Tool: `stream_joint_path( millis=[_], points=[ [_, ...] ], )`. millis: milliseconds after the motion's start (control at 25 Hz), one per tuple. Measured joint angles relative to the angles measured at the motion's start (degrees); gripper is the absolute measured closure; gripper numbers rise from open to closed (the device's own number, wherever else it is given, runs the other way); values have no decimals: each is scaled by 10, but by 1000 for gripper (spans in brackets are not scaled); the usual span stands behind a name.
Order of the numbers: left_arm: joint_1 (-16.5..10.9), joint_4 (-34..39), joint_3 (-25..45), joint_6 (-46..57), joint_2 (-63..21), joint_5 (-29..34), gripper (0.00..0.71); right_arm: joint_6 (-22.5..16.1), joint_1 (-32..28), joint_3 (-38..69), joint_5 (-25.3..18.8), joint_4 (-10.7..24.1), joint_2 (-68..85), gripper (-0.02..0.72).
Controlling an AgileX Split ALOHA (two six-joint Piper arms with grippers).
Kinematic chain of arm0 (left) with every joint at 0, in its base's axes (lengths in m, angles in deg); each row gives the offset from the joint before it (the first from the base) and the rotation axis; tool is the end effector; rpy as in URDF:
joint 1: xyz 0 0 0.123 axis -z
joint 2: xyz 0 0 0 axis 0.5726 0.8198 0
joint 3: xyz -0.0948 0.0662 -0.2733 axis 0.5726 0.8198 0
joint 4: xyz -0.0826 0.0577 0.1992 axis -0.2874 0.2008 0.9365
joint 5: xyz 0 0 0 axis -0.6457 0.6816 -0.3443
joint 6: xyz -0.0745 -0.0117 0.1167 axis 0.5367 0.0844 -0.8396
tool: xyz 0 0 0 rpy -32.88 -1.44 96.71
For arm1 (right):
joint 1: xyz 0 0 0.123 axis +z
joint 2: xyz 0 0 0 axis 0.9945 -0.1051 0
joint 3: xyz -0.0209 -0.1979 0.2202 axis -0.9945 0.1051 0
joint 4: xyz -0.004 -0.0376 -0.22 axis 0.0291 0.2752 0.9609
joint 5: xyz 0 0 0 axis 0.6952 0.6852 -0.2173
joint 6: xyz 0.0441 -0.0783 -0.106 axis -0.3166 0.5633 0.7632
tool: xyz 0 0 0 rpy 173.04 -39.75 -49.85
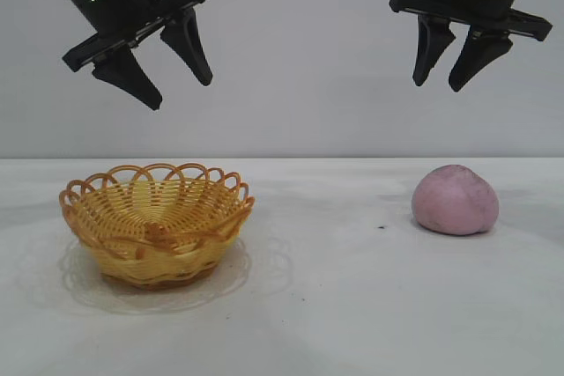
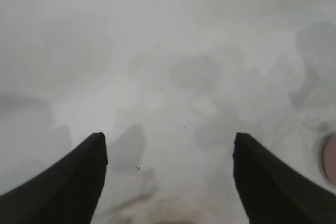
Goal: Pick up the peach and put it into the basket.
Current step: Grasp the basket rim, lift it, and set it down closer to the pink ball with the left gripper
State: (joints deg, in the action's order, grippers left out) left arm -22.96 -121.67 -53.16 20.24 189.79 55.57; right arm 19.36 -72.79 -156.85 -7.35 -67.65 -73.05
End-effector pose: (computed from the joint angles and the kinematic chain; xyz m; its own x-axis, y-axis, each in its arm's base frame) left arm 0.4300 -0.1436 0.1957 -0.8273 0.0135 -0.5616 0.2795 0.8771 -0.3907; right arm 0.4291 0.1075 0.2011 -0.8440 -0.0787 -0.5305 -0.2039 0.9620 0.1817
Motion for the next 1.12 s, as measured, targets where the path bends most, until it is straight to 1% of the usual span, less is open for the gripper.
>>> stream_joint_path(
  millis=[280, 400, 480, 560, 680, 760, 880, 920, 1000, 1080, 1120],
  points=[
    [0, 0, 0, 0, 0, 0, 254, 0, 0, 0, 0, 0, 0, 407],
    [0, 23, -8, -5, 0, 22, 254, 0, 0, 0, -1, 0, 0, 407],
    [0, 62, -28, -11, 0, 59, 254, 0, 0, 0, -1, 0, 0, 407],
    [0, 120, -54, -15, 0, 102, 254, 0, 0, 0, -1, 0, 0, 407],
    [0, 199, -102, -20, 0, 185, 254, 0, 0, 0, -2, 0, 0, 407],
    [0, 233, -134, -29, 0, 238, 254, 0, 0, 0, -3, 0, 0, 407],
    [1, 249, -167, -85, 0, 326, 254, 0, 0, 0, -5, 0, 0, 407],
    [2, 253, -171, -103, 0, 345, 254, 0, 0, 0, -8, 0, 0, 407],
    [9, 257, -176, -137, 0, 361, 254, 0, 0, 0, -12, 0, 0, 407],
    [22, 264, -177, -155, 0, 369, 254, 0, 1, 0, -15, 1, 0, 407],
    [32, 273, -177, -160, 0, 370, 305, 0, 1, 0, -16, 2, 0, 407]
  ],
)
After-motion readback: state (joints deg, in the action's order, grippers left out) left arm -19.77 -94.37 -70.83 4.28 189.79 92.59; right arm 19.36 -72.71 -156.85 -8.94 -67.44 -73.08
